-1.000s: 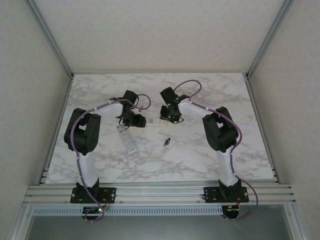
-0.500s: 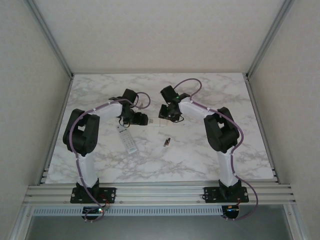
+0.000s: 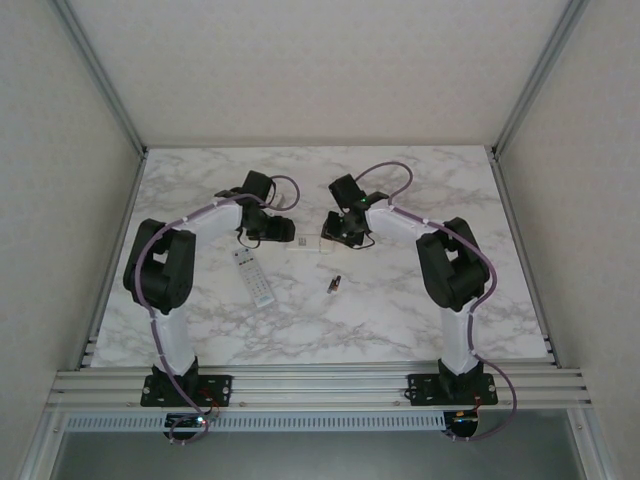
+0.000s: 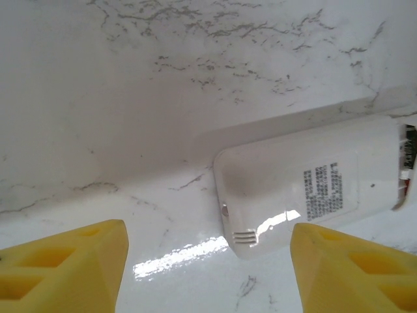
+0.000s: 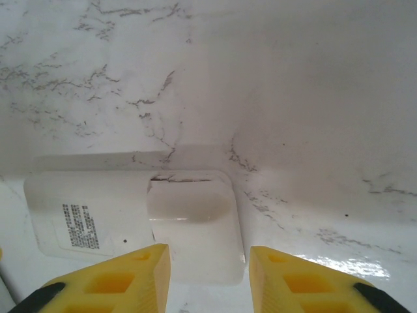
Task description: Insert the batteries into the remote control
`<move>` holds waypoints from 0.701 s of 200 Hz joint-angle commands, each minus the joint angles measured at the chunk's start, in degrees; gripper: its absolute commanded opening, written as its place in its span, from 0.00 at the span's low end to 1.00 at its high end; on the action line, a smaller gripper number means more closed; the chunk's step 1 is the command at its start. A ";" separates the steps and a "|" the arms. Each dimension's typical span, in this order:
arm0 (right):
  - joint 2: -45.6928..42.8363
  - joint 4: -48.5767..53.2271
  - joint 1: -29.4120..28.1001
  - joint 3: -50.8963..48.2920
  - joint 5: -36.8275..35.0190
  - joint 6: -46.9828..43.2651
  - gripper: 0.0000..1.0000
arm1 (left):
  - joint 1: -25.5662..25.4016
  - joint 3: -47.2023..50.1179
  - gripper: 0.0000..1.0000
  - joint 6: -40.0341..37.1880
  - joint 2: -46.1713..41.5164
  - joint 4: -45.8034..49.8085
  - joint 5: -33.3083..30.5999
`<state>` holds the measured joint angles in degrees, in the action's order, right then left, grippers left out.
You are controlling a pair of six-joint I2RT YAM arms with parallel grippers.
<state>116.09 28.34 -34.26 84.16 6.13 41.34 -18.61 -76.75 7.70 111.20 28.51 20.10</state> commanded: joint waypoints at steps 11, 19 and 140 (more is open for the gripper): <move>3.77 -0.07 0.11 2.61 0.91 0.39 0.36 | 0.24 -1.97 0.64 -0.99 3.28 1.58 2.22; 4.45 0.35 0.03 3.00 0.99 0.20 0.35 | 0.25 -2.09 0.63 -1.19 3.65 1.80 2.46; 14.44 11.85 -3.50 8.86 -1.77 3.25 0.31 | 0.14 -0.78 0.58 -2.26 5.82 0.93 3.24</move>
<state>123.04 34.94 -35.83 92.73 3.16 41.78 -18.61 -77.49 6.61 114.83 28.97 23.40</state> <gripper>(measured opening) 0.304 0.583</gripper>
